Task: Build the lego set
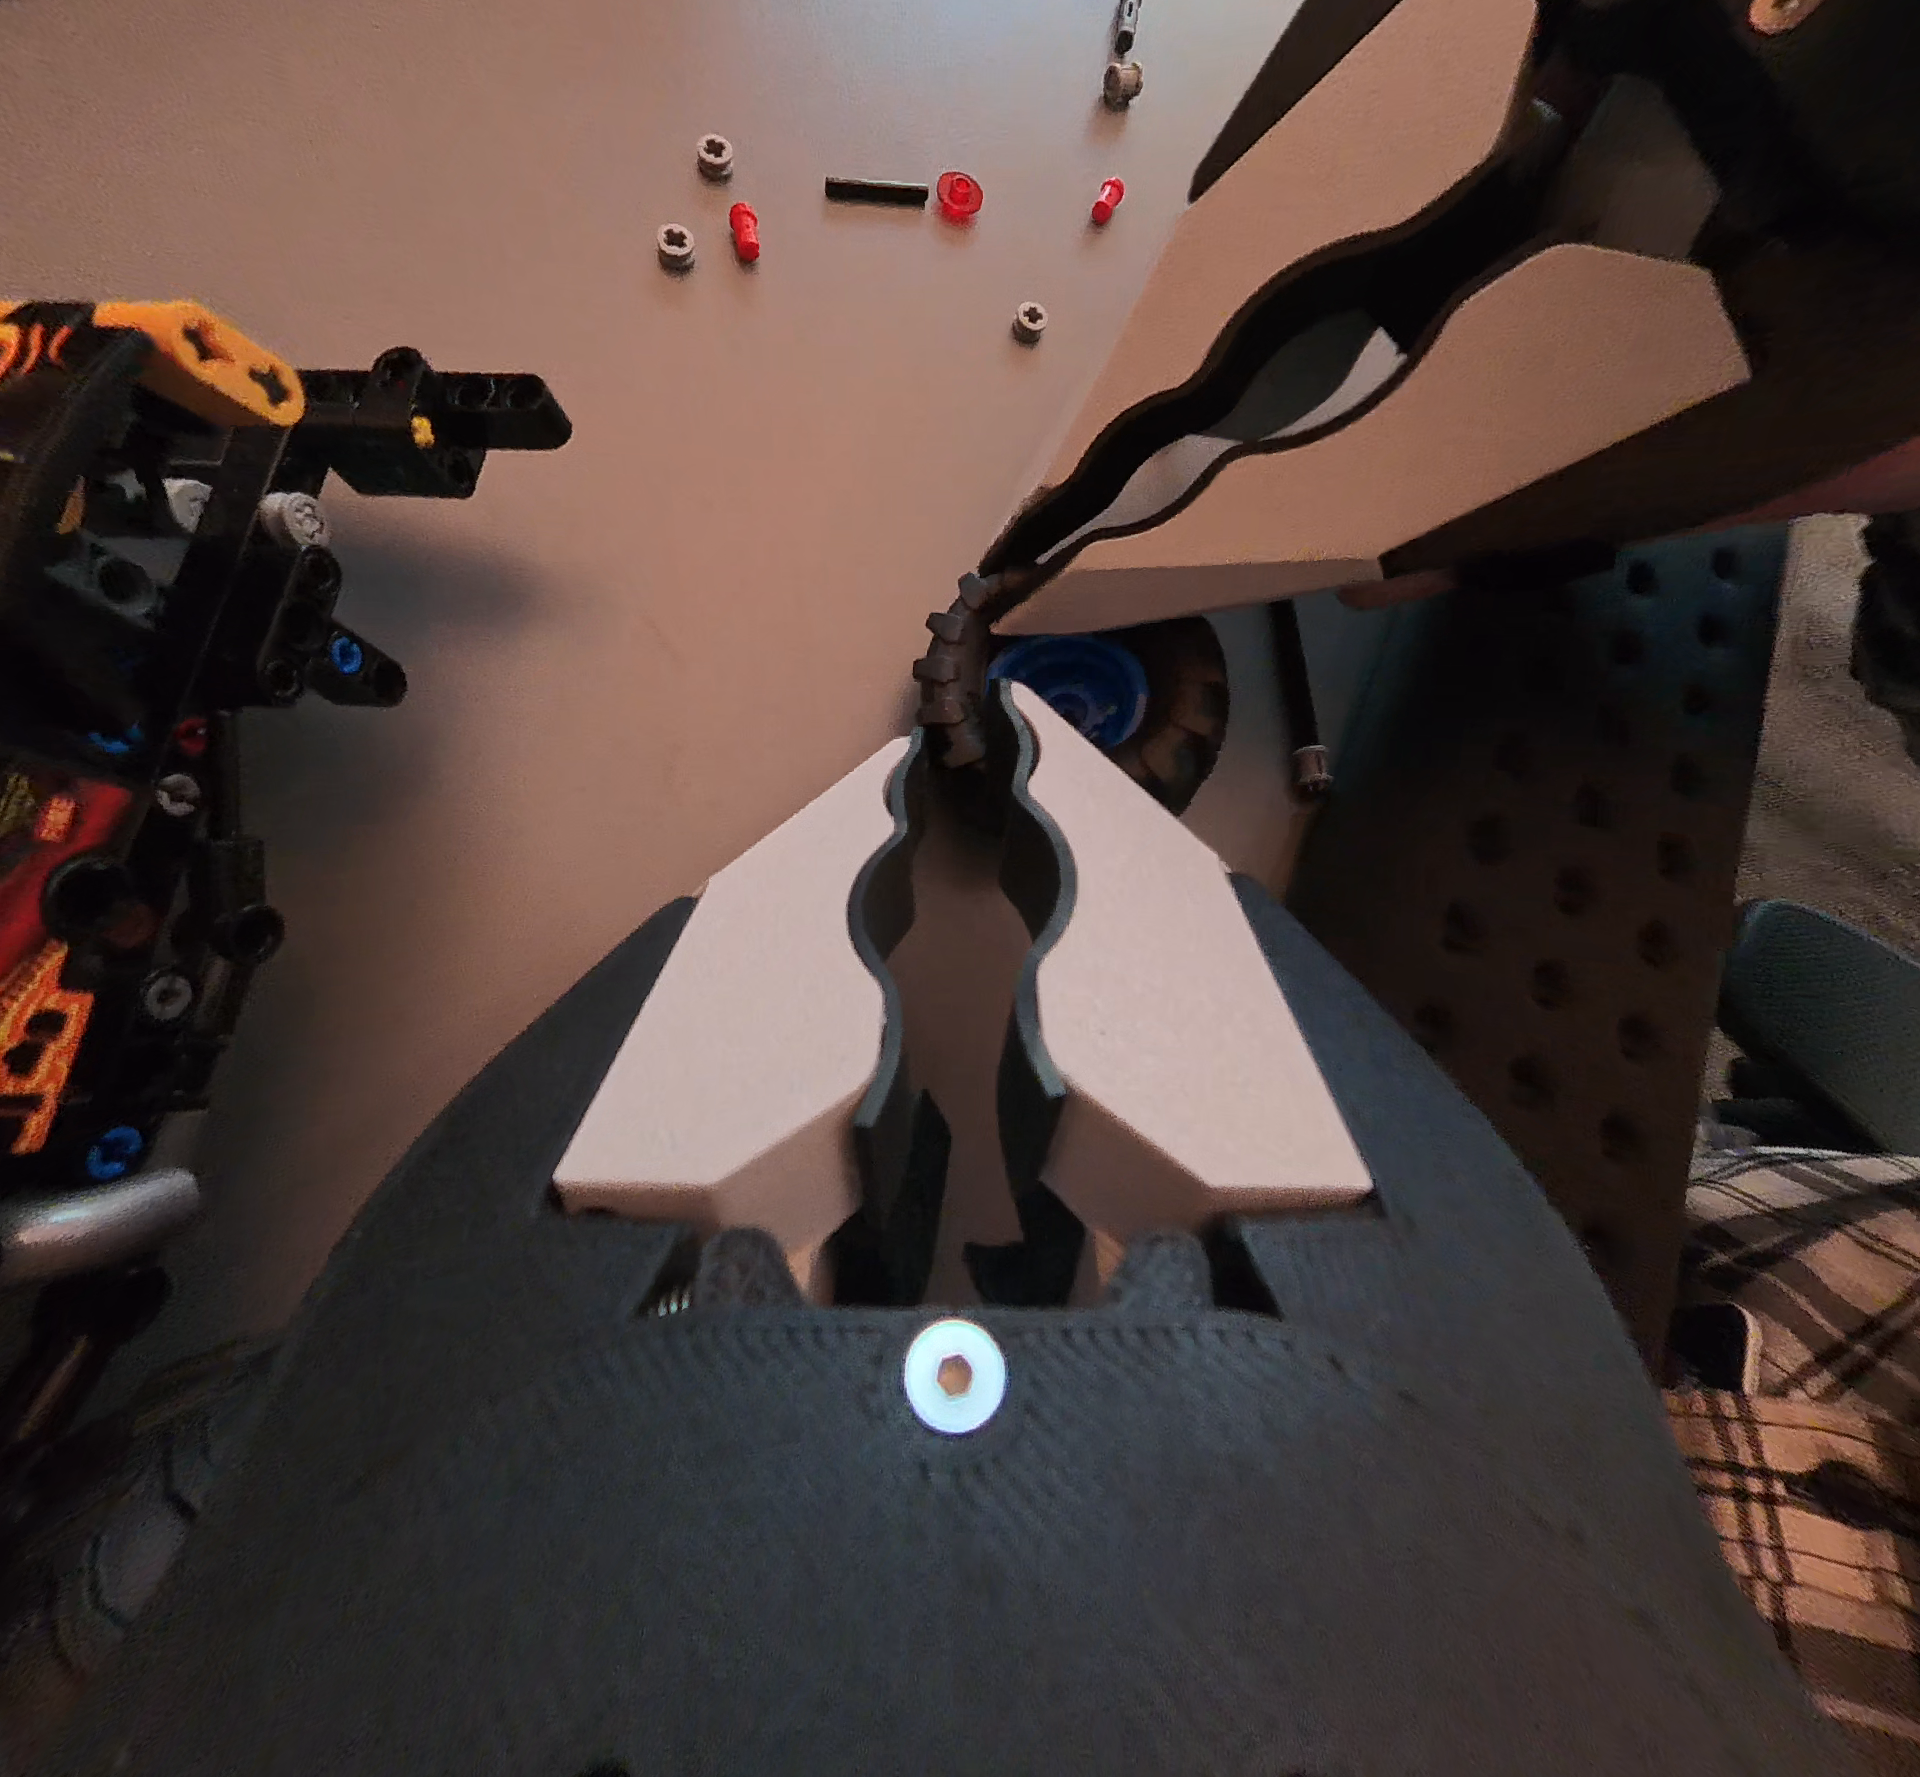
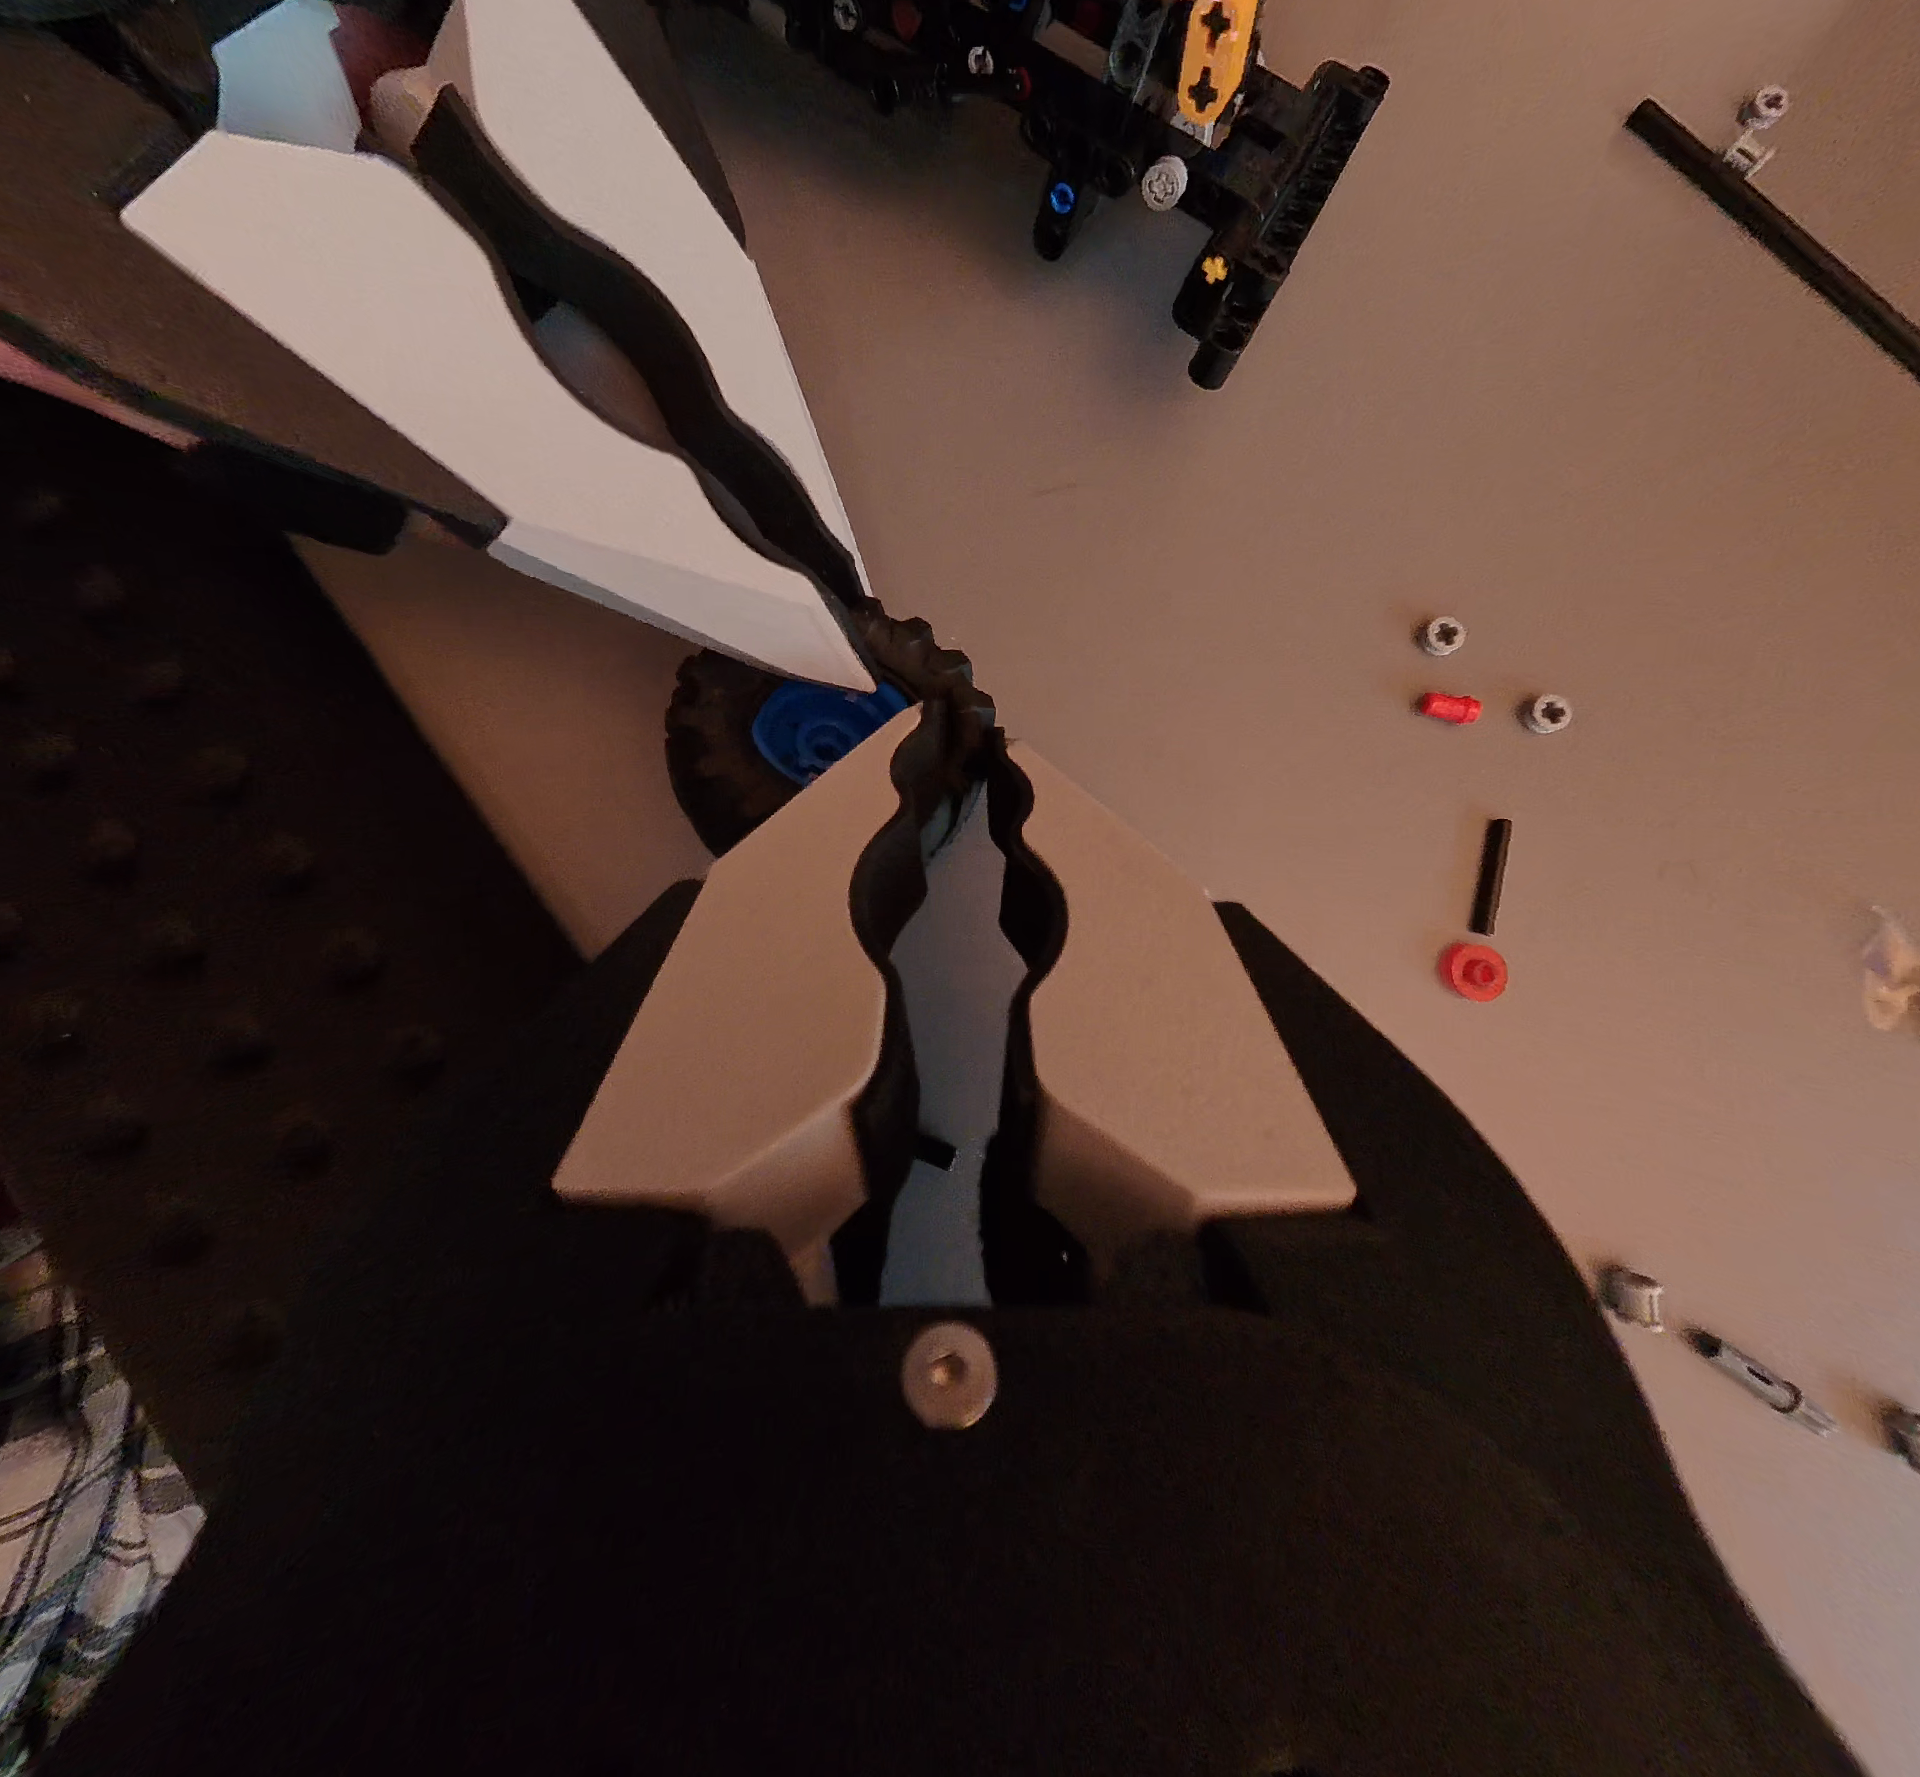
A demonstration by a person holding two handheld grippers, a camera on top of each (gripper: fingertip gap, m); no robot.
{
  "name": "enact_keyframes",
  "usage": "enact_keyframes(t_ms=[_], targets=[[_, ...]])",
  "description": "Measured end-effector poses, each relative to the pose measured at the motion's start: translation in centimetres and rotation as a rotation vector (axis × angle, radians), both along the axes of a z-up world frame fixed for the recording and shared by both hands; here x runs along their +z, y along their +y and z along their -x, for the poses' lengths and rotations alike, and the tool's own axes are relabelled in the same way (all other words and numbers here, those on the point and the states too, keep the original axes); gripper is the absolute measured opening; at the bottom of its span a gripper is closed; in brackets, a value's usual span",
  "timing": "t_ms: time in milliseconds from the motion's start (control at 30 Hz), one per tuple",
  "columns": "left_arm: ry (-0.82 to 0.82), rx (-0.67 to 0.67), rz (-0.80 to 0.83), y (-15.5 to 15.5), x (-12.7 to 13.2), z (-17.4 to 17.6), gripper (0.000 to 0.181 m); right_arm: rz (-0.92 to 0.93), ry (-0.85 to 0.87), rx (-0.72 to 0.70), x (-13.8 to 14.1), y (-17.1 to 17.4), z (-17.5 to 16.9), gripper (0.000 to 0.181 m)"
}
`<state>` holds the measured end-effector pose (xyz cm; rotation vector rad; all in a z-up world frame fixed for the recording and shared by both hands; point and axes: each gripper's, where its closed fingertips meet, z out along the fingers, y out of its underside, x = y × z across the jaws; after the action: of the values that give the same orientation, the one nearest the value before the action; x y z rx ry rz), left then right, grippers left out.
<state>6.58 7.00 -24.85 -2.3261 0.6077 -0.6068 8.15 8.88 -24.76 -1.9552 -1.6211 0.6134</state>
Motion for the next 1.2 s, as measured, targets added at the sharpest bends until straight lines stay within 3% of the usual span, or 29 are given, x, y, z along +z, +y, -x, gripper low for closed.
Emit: enact_keyframes(t_ms=[333,667,1200], targets=[[-0.026,-0.017,0.019,0.0,0.6,0.2,0.013,-0.068,0.011,0.006,-0.1,-0.4,0.0,0.007],[-0.114,0.083,-0.018,-0.2,1.3,0.6,0.012,-0.076,0.024,0.018,-0.1,-0.6,0.1,0.007],[0.183,0.015,-0.076,-0.9,0.4,1.4,0.01,-0.143,-0.034,0.032,-0.2,-1.1,0.3,0.007]])
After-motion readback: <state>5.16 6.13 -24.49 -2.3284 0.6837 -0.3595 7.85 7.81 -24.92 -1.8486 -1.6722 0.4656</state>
